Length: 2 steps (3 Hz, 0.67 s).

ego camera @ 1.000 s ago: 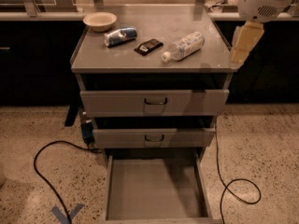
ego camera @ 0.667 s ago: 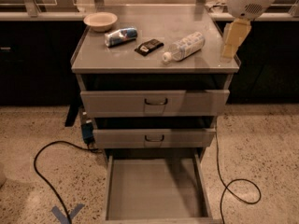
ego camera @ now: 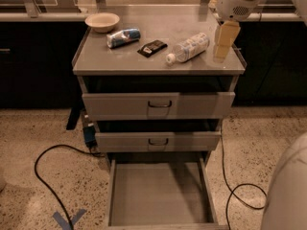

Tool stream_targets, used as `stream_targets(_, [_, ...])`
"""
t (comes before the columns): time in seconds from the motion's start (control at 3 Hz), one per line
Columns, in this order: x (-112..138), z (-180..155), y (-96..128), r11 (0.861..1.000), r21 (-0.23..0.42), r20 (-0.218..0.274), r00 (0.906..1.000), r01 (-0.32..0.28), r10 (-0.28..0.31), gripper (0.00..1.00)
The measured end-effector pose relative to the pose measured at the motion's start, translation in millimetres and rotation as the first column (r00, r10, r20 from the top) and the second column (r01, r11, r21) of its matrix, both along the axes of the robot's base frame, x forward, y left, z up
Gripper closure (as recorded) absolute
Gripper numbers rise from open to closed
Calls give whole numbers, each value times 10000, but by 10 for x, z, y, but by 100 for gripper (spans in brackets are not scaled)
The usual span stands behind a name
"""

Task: Place blue plastic bottle into bottom drawer

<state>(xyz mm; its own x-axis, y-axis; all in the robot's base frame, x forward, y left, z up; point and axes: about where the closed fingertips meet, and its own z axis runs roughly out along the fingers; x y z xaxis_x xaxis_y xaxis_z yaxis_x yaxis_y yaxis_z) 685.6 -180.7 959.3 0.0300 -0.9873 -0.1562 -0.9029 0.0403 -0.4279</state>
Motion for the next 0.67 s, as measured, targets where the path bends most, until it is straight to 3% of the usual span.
stream_targets(0.33, [253,-29,104,9993,-15,395,9985,-369,369,0])
stream_targets(0.67, [522,-132,217,9953,-307,386,9949,-915,927,0])
